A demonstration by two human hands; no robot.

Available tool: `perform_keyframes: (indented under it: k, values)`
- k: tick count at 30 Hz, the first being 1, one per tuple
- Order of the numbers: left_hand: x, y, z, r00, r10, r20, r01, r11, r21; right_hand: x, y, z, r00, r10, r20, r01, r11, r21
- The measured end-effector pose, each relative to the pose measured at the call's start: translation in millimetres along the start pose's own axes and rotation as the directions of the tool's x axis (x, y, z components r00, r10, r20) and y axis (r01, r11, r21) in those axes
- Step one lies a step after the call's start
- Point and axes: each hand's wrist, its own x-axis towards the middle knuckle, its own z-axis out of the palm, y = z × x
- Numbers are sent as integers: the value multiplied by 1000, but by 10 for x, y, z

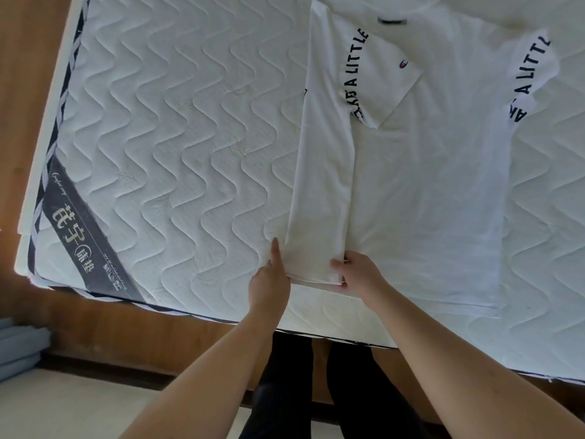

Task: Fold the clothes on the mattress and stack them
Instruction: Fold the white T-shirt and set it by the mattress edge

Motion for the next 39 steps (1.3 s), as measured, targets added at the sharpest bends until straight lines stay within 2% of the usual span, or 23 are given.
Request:
perform_keyframes:
  k: [5, 13, 18, 21, 24, 26, 30, 34, 39]
  values:
    - [-190, -70, 128, 995, -100, -25, 96, 985, -141, -48, 44, 89, 996, -75, 50, 85, 969, -232]
    - [-164, -102, 133, 999, -40, 27, 39, 999, 15, -87, 153, 34, 985, -145, -99, 78, 867, -491]
    - [-132, -89, 54, 995, -61, 79, 49, 989, 140, -101, 168, 12, 991, -127, -47, 75, 807, -586]
    - [-110, -123, -13, 982, -70, 174, 39, 984, 175, -108, 200, -8, 994, -109, -12, 81, 803, -591]
    - [-19, -205, -140, 936, -72, 346, 1, 980, 201, -101, 190, -54, 995, -90, -37, 49, 792, -608]
    - [56, -230, -203, 917, -49, 396, -4, 991, 134, -94, 173, -82, 991, -102, -81, 37, 816, -577]
    - [156, -152, -197, 940, -61, 335, 131, 973, -192, -69, 215, -79, 994, -102, -28, 77, 878, -472]
    - [158, -170, -119, 962, -51, 268, 103, 977, -185, -34, 269, -59, 998, -64, 19, 67, 908, -415]
    - [154, -241, -103, 937, -95, 336, 216, 913, -345, -10, 279, -48, 996, -63, 62, 83, 907, -413]
